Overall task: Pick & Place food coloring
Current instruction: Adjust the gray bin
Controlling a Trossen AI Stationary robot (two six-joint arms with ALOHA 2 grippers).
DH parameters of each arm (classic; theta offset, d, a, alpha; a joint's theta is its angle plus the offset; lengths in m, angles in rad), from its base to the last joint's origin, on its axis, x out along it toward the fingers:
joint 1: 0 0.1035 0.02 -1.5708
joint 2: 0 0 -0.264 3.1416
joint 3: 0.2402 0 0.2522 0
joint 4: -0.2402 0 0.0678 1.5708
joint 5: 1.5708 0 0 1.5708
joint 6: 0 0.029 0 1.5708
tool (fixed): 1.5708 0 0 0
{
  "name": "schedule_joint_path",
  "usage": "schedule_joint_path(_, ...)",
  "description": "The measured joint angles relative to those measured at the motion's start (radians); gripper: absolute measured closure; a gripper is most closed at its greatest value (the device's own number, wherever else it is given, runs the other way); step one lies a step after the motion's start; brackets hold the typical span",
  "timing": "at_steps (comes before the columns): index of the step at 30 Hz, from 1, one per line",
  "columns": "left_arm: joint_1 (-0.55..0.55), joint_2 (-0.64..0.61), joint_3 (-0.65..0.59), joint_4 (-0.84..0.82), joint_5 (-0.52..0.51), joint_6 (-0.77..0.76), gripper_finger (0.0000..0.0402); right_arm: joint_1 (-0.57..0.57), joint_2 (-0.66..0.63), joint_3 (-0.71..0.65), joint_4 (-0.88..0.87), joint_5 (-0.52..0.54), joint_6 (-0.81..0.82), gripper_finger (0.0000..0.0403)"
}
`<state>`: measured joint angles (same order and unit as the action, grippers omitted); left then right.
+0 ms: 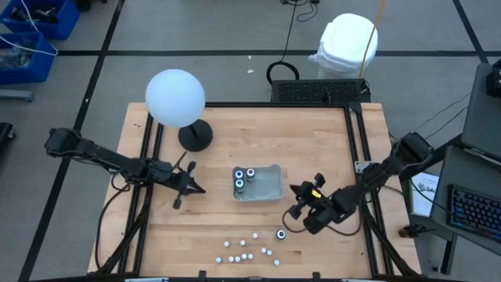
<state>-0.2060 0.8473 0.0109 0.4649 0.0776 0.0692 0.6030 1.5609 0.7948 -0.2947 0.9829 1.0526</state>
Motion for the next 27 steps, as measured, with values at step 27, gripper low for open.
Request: schedule_joint_path(27,-0.016,0.319,0.042,0.295,-0.087,-0.046,0.0397,-0.129,0.162,-0.073,0.400,-0.133,-0.174,0.0403)
